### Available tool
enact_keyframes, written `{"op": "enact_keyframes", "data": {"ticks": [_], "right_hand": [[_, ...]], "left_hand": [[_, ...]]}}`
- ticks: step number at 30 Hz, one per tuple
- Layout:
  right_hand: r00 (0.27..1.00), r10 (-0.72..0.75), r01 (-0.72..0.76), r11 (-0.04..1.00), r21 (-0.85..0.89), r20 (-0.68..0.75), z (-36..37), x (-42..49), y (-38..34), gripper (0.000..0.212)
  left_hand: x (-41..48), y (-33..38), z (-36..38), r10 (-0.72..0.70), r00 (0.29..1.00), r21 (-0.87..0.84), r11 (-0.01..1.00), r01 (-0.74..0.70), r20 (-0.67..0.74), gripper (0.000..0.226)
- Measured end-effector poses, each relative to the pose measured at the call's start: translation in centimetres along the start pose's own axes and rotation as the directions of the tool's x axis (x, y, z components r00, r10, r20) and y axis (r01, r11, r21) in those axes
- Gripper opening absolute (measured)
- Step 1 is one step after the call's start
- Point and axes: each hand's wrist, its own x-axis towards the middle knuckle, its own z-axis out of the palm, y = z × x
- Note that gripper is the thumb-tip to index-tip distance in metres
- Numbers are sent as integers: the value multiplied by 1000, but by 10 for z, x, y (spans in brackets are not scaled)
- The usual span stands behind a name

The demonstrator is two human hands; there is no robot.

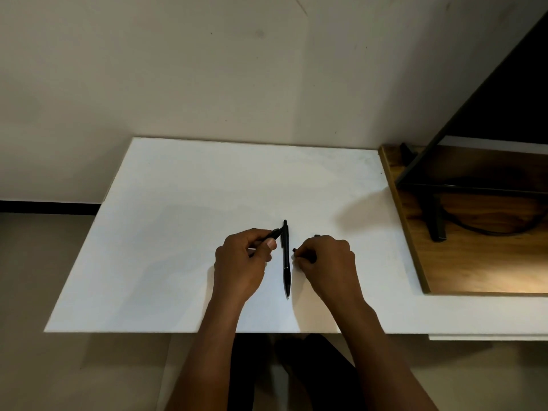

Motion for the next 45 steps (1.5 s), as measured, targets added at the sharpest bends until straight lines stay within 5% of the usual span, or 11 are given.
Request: {"op": "enact_keyframes", "data": {"ticks": [14,22,28,36,45], "right_hand": [[996,80,-73,980,187,-33,-11,-2,3,14],[913,265,-189,949,254,-312,-30,8,25,6],[940,314,-280,933,224,-134,-19,9,22,20],[911,403,-369,893,259,-91,-19,10,18,23],[894,448,-421,828,371,15,-22,9,20,5]], "left_hand": [[0,2,0,5,1000,11,1000,-5,4,13],[-1,6,3,-25,1000,-58,998,25,-13,14],[-3,13,7,-67,997,-152,986,72,43,19],[-3,14,10,-68,993,-184,979,84,92,19],[-5,18,16,-74,995,-149,985,83,68,6]]}}
